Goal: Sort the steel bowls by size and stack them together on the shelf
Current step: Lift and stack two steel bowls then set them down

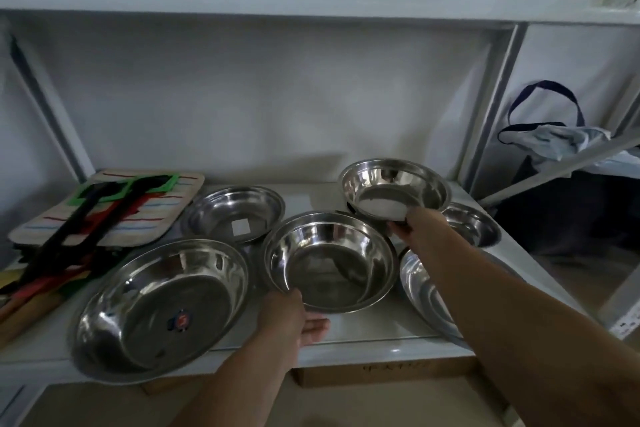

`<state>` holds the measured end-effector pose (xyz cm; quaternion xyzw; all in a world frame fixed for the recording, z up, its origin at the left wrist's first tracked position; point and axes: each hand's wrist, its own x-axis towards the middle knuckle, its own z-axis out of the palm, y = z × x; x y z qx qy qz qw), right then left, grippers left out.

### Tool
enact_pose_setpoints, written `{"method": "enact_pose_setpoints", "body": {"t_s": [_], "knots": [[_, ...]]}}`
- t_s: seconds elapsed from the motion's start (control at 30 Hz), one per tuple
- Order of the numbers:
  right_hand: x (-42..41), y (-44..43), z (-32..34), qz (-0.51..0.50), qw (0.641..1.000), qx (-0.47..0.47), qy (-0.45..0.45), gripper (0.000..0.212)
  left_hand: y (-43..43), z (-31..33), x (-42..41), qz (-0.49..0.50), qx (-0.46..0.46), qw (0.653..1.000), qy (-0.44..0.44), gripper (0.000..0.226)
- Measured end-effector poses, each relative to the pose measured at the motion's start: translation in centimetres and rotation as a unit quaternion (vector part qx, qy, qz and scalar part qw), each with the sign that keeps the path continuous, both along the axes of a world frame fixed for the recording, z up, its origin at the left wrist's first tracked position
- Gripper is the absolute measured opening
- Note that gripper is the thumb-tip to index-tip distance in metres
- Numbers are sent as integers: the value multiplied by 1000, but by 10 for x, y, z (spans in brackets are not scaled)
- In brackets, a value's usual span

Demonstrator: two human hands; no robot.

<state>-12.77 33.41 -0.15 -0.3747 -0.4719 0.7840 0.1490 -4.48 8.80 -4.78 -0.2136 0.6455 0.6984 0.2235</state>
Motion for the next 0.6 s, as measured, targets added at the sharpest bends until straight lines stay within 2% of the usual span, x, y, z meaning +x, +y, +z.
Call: {"method": "enact_pose_setpoints", "body": {"t_s": [0.13,0.23,0.33,0.47,0.6], "knots": [[19,-3,22,3,998,-18,65,37,0,15,3,1,18,1000,9,22],[46,-11,52,53,994,-3,92,33,-3,36,7,2,20,999,38,23],[85,-19,76,135,987,22,86,18,-15,62,12,-8,-22,996,87,33],[130,-35,90,211,974,67,47,19,-39,93,24,-17,-47,990,132,41],[153,-50,94,241,965,102,21,9,-62,102,41,-26,-71,985,155,33]]}}
